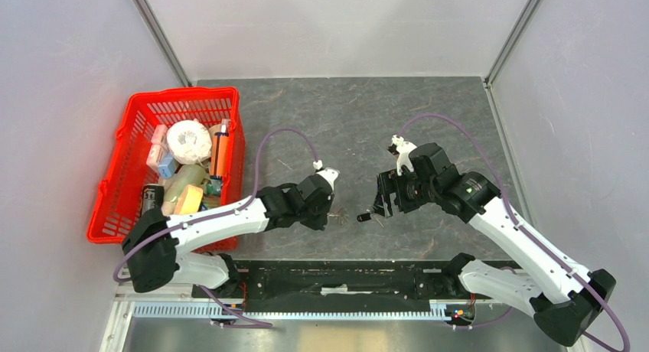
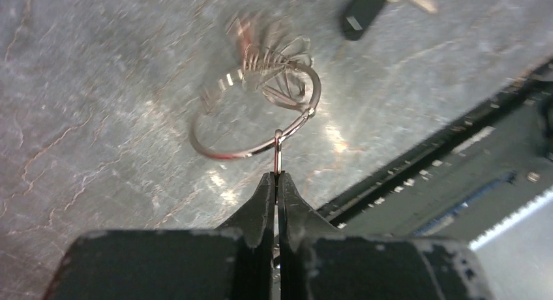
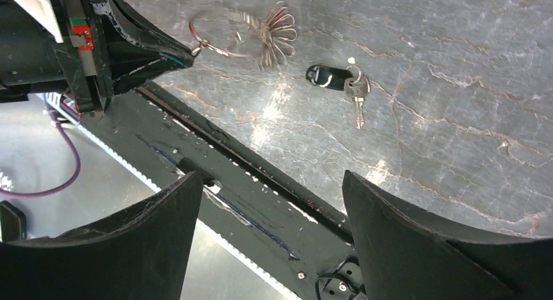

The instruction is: Put the keys on the keyring

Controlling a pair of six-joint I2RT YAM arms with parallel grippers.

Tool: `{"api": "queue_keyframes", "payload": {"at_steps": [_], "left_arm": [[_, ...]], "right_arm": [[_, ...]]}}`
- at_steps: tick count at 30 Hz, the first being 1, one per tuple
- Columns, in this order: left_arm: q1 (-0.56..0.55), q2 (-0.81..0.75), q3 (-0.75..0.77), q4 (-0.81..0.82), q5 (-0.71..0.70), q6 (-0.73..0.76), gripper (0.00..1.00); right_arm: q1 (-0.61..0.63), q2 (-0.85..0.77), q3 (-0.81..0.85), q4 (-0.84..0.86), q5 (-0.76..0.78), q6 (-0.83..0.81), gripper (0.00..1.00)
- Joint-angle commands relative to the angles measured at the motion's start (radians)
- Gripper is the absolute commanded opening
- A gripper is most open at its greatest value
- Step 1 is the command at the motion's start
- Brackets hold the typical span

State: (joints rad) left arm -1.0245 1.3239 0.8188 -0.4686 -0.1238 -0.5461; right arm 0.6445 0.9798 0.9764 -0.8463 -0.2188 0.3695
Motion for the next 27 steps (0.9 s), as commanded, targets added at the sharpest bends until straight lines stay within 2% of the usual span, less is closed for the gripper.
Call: {"api": "queue_keyframes", "payload": {"at_steps": [1, 8, 17, 23, 27], "left_arm": [[-0.018, -0.065, 0.108, -0.078, 0.114, 0.125, 0.02], [-0.047, -0.096, 0.205, -0.166, 0.269, 0.222, 0.02], [-0.058, -0.111, 0.283, -0.255, 0.469, 0.310, 0.02], [-0.063, -0.100, 0.349, -0.318, 0.566, 0.343, 0.02], [-0.067, -0.097, 0.383, -0.331, 0.636, 0.347, 0.02]], "right_arm": [[0.012, -0.015, 0.088, -0.028, -0.053, -0.063, 0.86], [0.046, -0.033, 0.145, -0.058, -0.136, -0.118, 0.84], [0.147, -0.074, 0.196, -0.105, -0.243, -0.194, 0.80], [0.190, -0.133, 0.159, -0.046, -0.344, -0.195, 0.75], [0.228, -0.183, 0.099, 0.052, -0.398, -0.184, 0.73]]}}
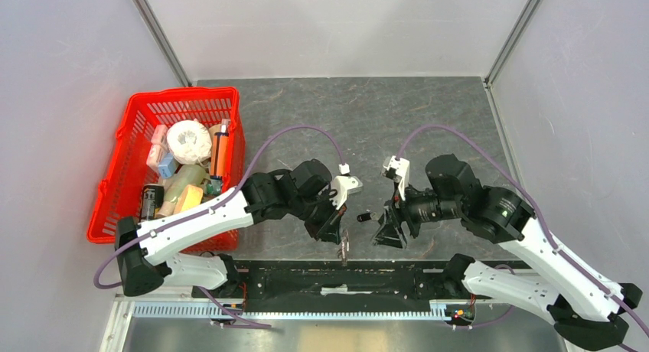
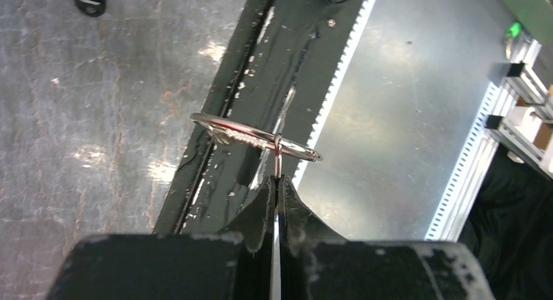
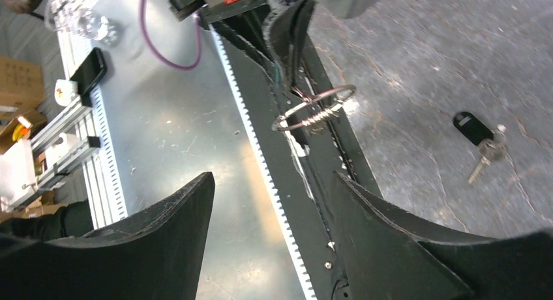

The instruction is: Put the keys on the keyring

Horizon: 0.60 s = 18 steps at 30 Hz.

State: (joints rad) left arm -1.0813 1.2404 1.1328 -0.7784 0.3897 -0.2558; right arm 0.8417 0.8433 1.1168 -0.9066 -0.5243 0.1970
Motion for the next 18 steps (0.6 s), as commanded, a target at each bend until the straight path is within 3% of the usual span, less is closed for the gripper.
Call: {"api": "queue_keyframes", "payload": {"at_steps": [1, 18], "left_arm": [[-0.011, -0.013, 0.075, -0.022, 0.137, 0.058, 0.02], [-0.022, 0.011, 0.199, -0.082, 0.247, 0.105, 0.02]], "right_arm": [[0.044, -0.061, -0.058, 0.138, -0.099, -0.010, 0.72], [0.213, -0.031, -0.086, 0.356, -0.034, -0.102, 0.65]]}}
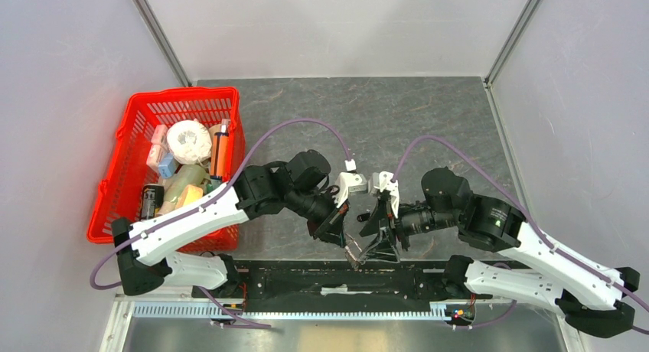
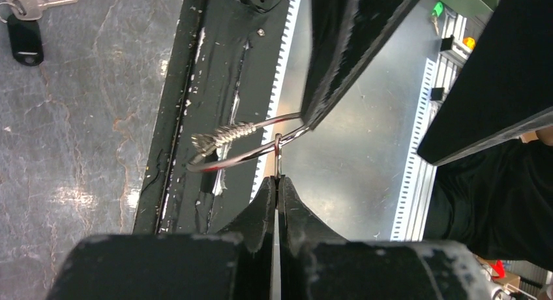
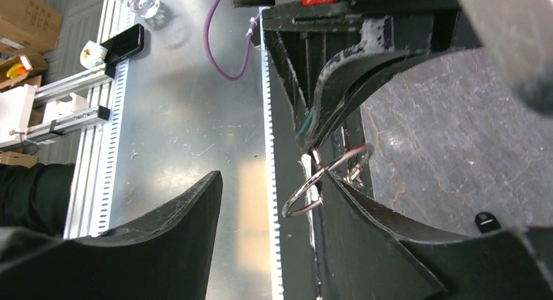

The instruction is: Put the keys on the keyring

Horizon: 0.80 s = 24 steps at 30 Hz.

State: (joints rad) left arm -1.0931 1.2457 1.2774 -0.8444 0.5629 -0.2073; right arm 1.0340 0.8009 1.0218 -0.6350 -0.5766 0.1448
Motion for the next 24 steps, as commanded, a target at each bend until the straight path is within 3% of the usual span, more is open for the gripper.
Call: {"api": "queue_keyframes", "payload": {"at_steps": [1, 24], "left_arm": [[-0.011, 0.007, 0.063, -0.022, 0.080, 0.062, 0.02], [-0.015, 0.018, 0.145, -0.089, 0.138, 0.114, 0.02]], "right_arm": [[0.025, 0.014, 0.009, 0.094, 0.017, -0.061, 0.64], [0.080, 0.059, 0.023, 0.146, 0.013, -0.136, 0.44]]}}
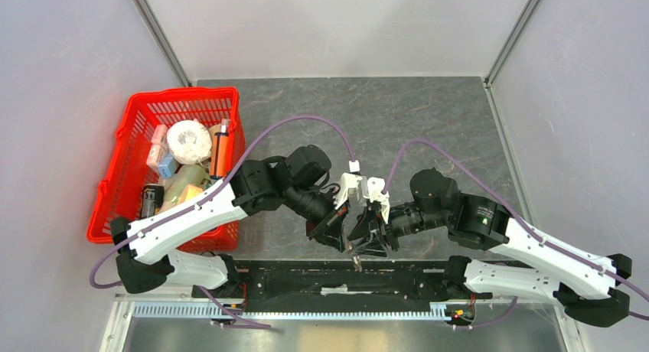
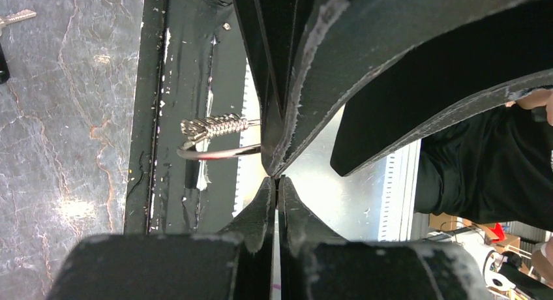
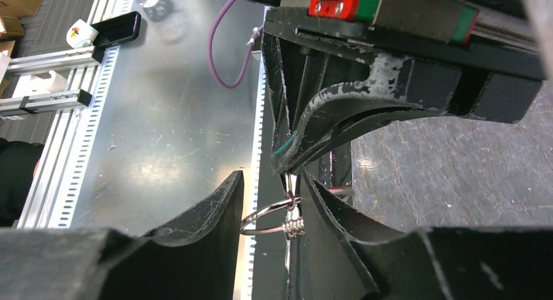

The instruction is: Put the keys on the keyring

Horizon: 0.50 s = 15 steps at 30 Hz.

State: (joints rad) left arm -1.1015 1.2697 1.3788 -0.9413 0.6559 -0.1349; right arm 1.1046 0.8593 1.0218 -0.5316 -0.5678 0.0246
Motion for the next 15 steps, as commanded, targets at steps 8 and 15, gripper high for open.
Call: {"api": "queue_keyframes", "payload": {"at_steps": [8, 15], "left_arm": [[-0.006, -0.013, 0.060, 0.008, 0.060, 0.041, 0.02], [-0.008, -0.017, 0.066, 0.008, 0.070, 0.035, 0.02]], "right_arm": [[0.024, 0.000, 0.014, 0.035, 0.013, -0.045, 0.42], [0.035, -0.030, 0.004, 0.040, 0.031, -0.049, 0.41]]}}
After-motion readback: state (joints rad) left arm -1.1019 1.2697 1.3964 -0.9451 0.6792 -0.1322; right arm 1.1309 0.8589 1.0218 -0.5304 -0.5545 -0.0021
